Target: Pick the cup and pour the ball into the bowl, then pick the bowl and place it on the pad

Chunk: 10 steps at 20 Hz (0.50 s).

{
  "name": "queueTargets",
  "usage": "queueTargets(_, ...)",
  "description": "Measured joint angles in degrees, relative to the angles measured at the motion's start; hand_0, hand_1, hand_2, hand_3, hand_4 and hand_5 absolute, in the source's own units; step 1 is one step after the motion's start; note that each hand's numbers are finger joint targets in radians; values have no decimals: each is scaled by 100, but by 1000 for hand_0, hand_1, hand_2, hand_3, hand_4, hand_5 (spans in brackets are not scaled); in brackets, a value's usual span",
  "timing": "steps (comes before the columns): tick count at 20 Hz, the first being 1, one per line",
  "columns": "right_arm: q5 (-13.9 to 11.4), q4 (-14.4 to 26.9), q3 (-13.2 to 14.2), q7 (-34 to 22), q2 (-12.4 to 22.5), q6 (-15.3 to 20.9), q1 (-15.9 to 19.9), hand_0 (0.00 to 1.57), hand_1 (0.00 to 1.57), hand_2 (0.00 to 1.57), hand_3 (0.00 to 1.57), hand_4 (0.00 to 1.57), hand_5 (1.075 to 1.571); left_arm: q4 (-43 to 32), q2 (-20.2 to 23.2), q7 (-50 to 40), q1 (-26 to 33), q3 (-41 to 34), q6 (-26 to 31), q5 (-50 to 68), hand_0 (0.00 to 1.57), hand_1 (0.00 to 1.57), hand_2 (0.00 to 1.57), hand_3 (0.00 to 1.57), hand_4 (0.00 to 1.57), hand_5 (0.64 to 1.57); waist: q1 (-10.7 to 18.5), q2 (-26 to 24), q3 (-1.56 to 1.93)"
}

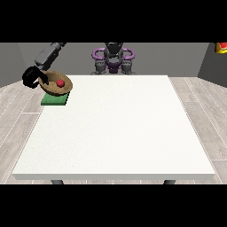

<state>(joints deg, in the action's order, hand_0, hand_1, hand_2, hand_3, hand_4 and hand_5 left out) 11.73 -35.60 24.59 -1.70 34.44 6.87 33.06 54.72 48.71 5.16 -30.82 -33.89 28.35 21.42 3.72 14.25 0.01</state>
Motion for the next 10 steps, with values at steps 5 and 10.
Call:
queueTargets(5, -72, 25, -32, 154, -2, 217, 196, 931, 931, 1103, 1043, 162, 1509, -87, 2, 217, -15, 9, 15, 1, 0, 0, 0, 0, 1193, 1567, 46, 155, -1)
queueTargets(10, -273, 235, -258, 201, 47, 25, 257, 0, 0, 0, 0, 0, 1410, 69, -27, 176, -21, 70, -12, 48, 0, 0, 0, 0, 1208, 1569, 173, 191, 2)
